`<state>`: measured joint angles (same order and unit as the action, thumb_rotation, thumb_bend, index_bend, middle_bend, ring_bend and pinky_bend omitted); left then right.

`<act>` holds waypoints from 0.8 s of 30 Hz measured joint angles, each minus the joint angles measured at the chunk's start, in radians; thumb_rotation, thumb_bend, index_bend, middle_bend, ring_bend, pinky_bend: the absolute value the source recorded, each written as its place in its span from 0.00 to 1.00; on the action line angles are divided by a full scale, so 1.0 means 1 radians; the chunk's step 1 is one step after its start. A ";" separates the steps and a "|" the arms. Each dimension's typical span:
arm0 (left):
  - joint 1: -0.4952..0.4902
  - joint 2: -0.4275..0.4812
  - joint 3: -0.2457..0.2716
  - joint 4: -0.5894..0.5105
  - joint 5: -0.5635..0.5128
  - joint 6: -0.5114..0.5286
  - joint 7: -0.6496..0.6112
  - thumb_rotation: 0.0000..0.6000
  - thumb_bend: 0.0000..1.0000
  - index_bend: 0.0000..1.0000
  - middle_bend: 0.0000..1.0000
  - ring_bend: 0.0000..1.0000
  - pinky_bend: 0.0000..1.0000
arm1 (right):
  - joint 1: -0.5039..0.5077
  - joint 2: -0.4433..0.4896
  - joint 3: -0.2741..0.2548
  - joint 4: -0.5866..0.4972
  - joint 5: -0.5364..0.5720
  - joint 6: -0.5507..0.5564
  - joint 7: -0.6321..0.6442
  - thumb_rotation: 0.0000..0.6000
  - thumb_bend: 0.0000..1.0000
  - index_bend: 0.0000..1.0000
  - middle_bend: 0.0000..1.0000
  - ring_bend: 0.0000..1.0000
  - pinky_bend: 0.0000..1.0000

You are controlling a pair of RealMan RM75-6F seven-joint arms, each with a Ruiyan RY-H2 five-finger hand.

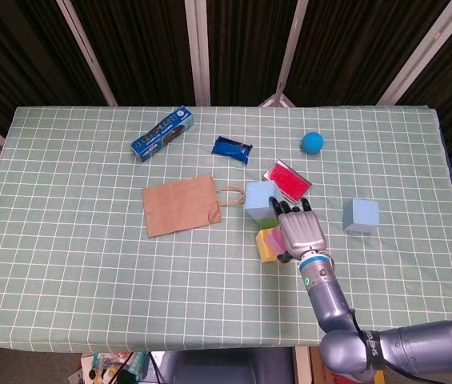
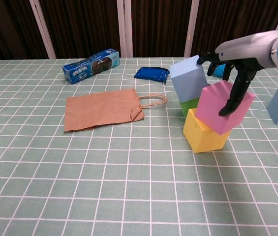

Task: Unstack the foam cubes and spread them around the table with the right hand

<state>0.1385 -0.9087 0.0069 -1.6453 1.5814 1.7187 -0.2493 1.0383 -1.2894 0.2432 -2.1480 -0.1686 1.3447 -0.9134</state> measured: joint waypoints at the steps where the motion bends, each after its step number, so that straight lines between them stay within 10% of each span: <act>1: 0.000 0.000 0.000 -0.001 0.000 0.000 0.001 1.00 0.32 0.14 0.00 0.00 0.02 | -0.001 0.001 -0.001 0.002 -0.002 -0.001 0.003 1.00 0.17 0.00 0.15 0.23 0.00; 24: 0.002 0.001 -0.002 -0.002 -0.005 0.004 -0.003 1.00 0.32 0.14 0.00 0.00 0.02 | -0.005 -0.004 -0.040 0.040 0.013 0.005 -0.004 1.00 0.17 0.00 0.15 0.33 0.00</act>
<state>0.1407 -0.9080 0.0045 -1.6469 1.5764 1.7228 -0.2519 1.0336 -1.2929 0.2029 -2.1079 -0.1557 1.3498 -0.9171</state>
